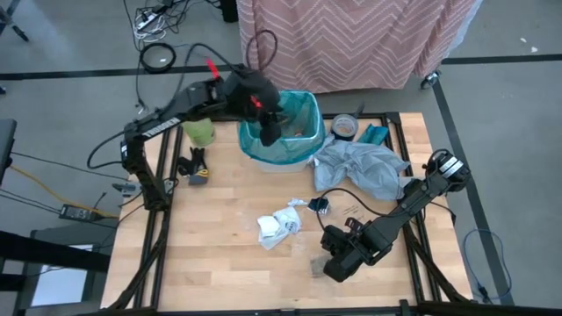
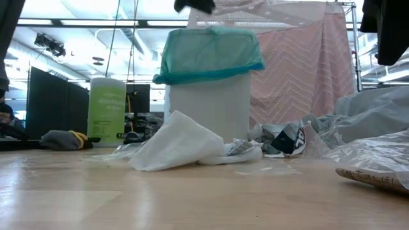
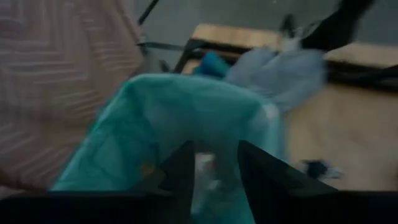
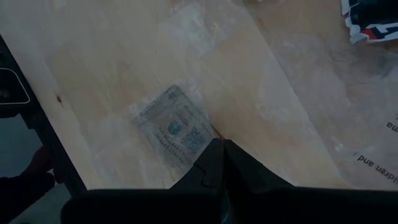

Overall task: Place trash/remove bag and relplace
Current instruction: Put the transparent plastic material into the trash bin

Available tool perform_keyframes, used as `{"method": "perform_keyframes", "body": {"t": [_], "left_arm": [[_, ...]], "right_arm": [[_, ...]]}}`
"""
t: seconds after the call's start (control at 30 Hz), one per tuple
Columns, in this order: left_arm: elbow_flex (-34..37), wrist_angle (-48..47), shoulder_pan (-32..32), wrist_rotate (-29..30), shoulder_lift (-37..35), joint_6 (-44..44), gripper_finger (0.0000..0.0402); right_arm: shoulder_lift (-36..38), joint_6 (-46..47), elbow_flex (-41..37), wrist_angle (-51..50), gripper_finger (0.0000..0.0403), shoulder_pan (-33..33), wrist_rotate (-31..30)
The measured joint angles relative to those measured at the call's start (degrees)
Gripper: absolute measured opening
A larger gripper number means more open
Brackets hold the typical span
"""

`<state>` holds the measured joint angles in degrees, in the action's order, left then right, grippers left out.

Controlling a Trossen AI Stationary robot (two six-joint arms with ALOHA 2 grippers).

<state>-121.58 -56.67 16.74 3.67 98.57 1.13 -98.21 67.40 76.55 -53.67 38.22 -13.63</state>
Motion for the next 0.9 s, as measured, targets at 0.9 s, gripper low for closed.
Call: {"method": "perform_keyframes", "body": {"t": [0.9], "left_arm": [[45.12,1.63,-24.96,15.67,-36.32,-25.51,0.0131]], "right_arm": [[0.0,-0.52,0.0,0.02,0.0001,0.02,-0.24]]}}
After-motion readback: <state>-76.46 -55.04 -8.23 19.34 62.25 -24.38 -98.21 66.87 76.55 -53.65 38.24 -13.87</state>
